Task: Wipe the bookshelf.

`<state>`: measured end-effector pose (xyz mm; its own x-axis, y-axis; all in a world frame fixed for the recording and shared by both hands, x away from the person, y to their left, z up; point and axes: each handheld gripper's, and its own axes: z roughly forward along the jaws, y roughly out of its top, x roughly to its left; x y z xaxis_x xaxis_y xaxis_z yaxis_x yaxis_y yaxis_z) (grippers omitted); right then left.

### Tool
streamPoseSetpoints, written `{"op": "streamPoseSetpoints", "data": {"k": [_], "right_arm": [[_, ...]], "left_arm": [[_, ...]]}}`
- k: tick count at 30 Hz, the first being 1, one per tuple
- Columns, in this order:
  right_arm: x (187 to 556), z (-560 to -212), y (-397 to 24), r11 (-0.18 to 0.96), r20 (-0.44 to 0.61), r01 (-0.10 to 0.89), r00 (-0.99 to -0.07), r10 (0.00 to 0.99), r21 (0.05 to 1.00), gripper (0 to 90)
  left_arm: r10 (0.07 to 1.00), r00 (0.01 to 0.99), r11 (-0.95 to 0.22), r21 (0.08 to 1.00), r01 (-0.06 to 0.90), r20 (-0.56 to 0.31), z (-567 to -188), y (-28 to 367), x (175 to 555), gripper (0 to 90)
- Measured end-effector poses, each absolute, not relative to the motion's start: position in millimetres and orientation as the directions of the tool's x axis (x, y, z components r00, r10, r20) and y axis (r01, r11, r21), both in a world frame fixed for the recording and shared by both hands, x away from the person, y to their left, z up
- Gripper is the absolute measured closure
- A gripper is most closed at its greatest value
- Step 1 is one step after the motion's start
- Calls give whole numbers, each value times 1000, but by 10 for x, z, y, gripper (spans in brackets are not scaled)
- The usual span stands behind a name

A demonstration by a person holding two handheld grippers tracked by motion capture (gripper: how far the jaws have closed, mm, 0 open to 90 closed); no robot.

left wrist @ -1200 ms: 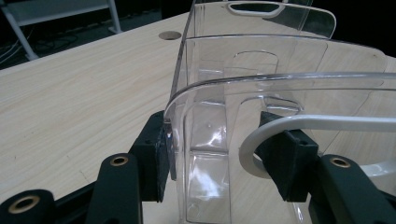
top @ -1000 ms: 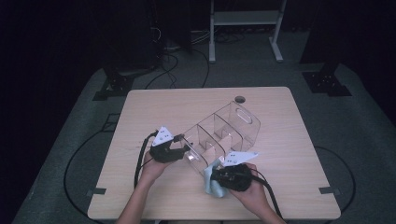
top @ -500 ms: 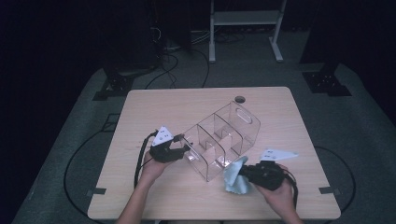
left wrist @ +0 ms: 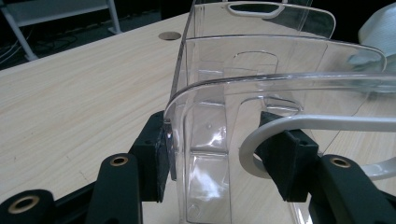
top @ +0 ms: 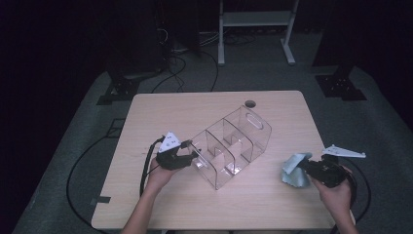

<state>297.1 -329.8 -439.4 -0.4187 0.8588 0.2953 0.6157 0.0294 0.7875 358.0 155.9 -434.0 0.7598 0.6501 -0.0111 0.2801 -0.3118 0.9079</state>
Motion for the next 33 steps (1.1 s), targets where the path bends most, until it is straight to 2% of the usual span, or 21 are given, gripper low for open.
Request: {"op": "streamPoseSetpoints", "data": {"k": [1, 2, 4, 9, 23, 33], "right_arm": [[3032, -4473, -3361, 27, 296, 641, -392, 871, 767, 789], [3109, -4588, -3420, 31, 294, 673, -362, 885, 739, 725], [3143, -4646, -3446, 25, 303, 691, -349, 887, 722, 691], [3160, -4752, -3519, 10, 304, 697, -326, 895, 717, 568], [3054, -4507, -3454, 40, 274, 635, -388, 880, 772, 517], [3072, -4355, -3364, 59, 267, 602, -438, 858, 796, 493]], "left_arm": [[650, 760, -311, 908, 280, -12, -4340, 1559, 3580, 463], [650, 760, -311, 908, 280, -11, -4340, 1561, 3582, 463], [650, 760, -310, 908, 282, -14, -4340, 1562, 3583, 463], [646, 763, -314, 907, 280, -11, -4337, 1566, 3586, 459], [649, 760, -325, 905, 276, 1, -4251, 1648, 3516, 342], [654, 756, -337, 901, 273, 15, -4105, 1773, 3299, 269]]}}
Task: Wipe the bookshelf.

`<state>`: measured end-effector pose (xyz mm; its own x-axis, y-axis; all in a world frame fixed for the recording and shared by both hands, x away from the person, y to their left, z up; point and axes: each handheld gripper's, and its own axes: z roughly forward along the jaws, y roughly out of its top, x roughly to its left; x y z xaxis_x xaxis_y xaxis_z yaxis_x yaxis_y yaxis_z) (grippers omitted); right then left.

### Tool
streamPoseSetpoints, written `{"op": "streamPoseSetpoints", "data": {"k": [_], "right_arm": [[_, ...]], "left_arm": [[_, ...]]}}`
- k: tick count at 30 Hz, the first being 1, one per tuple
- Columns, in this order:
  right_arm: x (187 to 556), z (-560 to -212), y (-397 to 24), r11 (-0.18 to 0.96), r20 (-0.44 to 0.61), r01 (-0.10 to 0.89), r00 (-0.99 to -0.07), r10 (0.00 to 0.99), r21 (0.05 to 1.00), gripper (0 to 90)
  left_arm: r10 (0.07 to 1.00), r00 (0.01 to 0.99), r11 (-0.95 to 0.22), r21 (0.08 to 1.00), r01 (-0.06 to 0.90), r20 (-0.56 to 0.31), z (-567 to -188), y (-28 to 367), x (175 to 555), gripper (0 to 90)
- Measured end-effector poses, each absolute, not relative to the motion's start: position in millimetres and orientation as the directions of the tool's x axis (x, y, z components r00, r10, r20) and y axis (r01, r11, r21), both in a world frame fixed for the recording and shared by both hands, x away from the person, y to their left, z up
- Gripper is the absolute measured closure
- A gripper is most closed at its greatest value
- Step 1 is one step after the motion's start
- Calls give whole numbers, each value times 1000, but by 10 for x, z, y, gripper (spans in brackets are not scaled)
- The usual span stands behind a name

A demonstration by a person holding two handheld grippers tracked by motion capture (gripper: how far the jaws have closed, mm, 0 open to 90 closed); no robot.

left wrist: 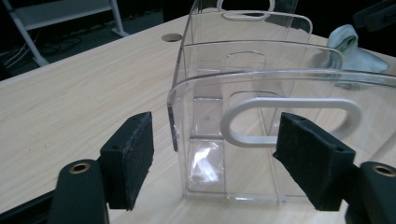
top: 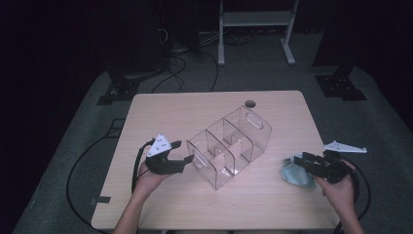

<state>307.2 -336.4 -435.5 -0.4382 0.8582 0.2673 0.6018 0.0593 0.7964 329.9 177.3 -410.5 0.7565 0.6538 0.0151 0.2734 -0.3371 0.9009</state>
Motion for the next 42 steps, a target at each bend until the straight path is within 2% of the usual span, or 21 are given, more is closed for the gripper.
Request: {"op": "streamPoseSetpoints", "data": {"k": [12, 18, 27, 36, 42], "right_arm": [[3254, -4270, -3212, 98, 264, 581, -505, 822, 808, 469], [3384, -4240, -3118, 115, 257, 559, -541, 801, 821, 424], [3576, -4208, -2961, 137, 237, 534, -572, 786, 834, 386], [3775, -4162, -2816, 152, 233, 529, -590, 773, 835, 403], [3870, -4156, -2706, 151, 224, 527, -580, 783, 836, 474]], "left_arm": [[603, 797, -358, 901, 247, 21, -4067, 1586, 2950, 208], [593, 805, -349, 904, 246, 9, -4096, 1458, 2814, 188], [583, 813, -362, 895, 261, -2, -4139, 1227, 2756, 128], [608, 794, -363, 892, 268, 10, -4168, 1078, 2750, 112], [648, 761, -361, 890, 278, 25, -4172, 1044, 2762, 105]]}}
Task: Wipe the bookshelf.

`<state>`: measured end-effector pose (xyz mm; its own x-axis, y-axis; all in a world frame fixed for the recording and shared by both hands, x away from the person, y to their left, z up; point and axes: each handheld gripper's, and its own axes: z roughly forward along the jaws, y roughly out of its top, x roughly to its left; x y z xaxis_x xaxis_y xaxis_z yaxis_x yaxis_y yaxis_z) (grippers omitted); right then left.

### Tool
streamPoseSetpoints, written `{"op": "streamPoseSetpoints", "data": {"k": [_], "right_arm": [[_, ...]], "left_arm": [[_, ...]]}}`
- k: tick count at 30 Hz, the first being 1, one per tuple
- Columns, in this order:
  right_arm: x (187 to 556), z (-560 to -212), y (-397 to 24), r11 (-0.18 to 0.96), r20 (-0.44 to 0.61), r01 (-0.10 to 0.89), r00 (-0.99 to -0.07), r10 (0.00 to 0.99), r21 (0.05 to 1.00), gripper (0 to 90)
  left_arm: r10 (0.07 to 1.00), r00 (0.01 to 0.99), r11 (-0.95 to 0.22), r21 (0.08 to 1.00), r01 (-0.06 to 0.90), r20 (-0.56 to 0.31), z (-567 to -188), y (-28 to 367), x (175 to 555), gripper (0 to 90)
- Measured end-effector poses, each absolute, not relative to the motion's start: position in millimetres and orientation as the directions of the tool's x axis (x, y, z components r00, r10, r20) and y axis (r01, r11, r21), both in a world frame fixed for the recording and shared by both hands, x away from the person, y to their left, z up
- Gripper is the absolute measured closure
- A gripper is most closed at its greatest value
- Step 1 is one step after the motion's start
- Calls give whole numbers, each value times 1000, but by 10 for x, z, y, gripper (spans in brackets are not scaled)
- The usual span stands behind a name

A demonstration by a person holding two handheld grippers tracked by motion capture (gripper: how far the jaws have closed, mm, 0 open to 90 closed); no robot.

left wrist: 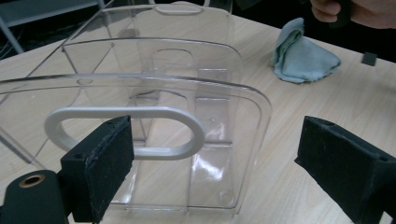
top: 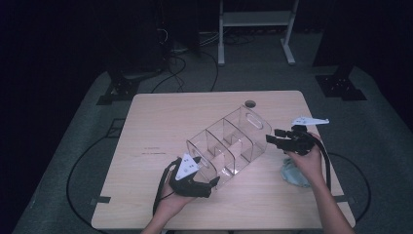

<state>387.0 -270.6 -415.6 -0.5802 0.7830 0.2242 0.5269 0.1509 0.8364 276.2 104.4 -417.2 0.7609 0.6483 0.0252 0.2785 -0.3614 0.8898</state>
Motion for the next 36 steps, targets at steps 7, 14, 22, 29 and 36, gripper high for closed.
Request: {"op": "streamPoseSetpoints", "data": {"k": [7, 14, 22, 29, 36], "right_arm": [[3974, -4173, -2631, 125, 248, 548, -556, 793, 827, 559], [3995, -4124, -2591, 121, 261, 574, -538, 802, 810, 744], [3951, -4093, -2542, 140, 221, 581, -506, 834, 802, 829], [3830, -4086, -2454, 166, 176, 563, -503, 846, 809, 841], [3660, -4074, -2373, 190, 140, 556, -497, 857, 809, 845]], "left_arm": [[680, 733, -351, 884, 309, 14, -4212, 1016, 2805, 142], [655, 756, -365, 885, 291, 22, -4212, 1006, 2830, 315], [666, 745, -369, 884, 288, 34, -4193, 1078, 2844, 398], [714, 700, -336, 889, 312, 24, -4205, 1250, 2909, 387], [720, 691, -354, 891, 285, 65, -4204, 1337, 2903, 531]]}}
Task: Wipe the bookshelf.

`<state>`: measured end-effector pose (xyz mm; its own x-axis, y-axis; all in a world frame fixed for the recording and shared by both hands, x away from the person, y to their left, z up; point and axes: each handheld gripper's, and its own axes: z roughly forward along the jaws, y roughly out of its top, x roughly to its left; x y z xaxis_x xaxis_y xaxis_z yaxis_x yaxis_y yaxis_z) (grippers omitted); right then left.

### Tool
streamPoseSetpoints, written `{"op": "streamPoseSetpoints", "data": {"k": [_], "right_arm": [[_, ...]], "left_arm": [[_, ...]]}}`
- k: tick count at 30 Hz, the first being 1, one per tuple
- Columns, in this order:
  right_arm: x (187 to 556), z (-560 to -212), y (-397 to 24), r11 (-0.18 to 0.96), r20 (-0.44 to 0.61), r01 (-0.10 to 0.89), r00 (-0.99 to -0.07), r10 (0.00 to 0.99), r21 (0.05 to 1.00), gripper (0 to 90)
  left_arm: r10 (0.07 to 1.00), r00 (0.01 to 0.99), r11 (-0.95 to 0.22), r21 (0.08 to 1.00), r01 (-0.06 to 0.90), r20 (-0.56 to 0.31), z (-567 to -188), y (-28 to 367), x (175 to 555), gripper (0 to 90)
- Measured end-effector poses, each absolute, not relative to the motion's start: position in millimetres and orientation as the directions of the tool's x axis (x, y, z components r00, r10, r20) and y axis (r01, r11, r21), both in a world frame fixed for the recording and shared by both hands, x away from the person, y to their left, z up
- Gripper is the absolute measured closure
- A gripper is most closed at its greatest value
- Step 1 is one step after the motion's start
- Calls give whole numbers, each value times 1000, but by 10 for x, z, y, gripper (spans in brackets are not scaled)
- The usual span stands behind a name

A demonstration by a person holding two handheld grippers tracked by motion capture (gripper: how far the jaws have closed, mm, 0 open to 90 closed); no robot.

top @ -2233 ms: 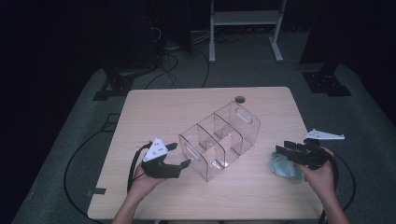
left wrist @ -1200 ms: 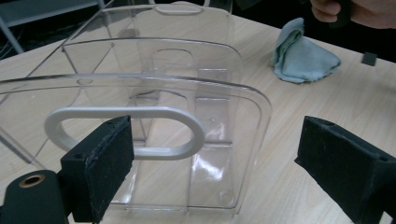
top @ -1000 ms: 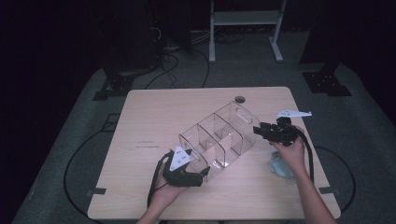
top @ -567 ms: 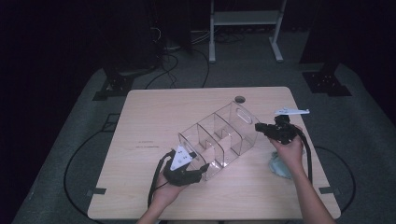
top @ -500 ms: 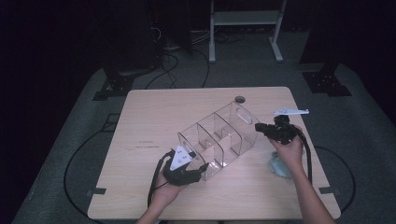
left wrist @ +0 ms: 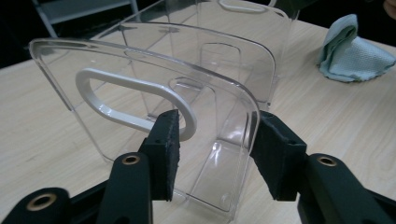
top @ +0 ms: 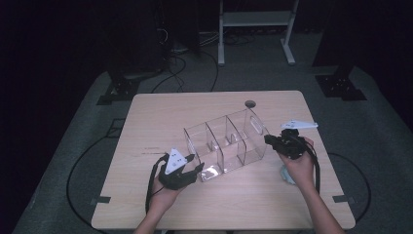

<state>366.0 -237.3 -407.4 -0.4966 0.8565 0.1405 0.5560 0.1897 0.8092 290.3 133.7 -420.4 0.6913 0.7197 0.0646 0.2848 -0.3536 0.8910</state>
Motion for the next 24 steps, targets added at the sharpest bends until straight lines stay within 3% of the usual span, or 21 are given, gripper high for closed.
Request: {"op": "streamPoseSetpoints", "data": {"k": [12, 24], "right_arm": [[3435, -4069, -2351, 179, 152, 566, -489, 859, 805, 823], [3253, -4065, -2330, 196, 142, 561, -501, 854, 805, 791]], "left_arm": [[716, 695, -355, 892, 279, 67, -4206, 1429, 2982, 696], [725, 687, -342, 890, 301, 46, -4195, 1491, 3198, 745]]}}
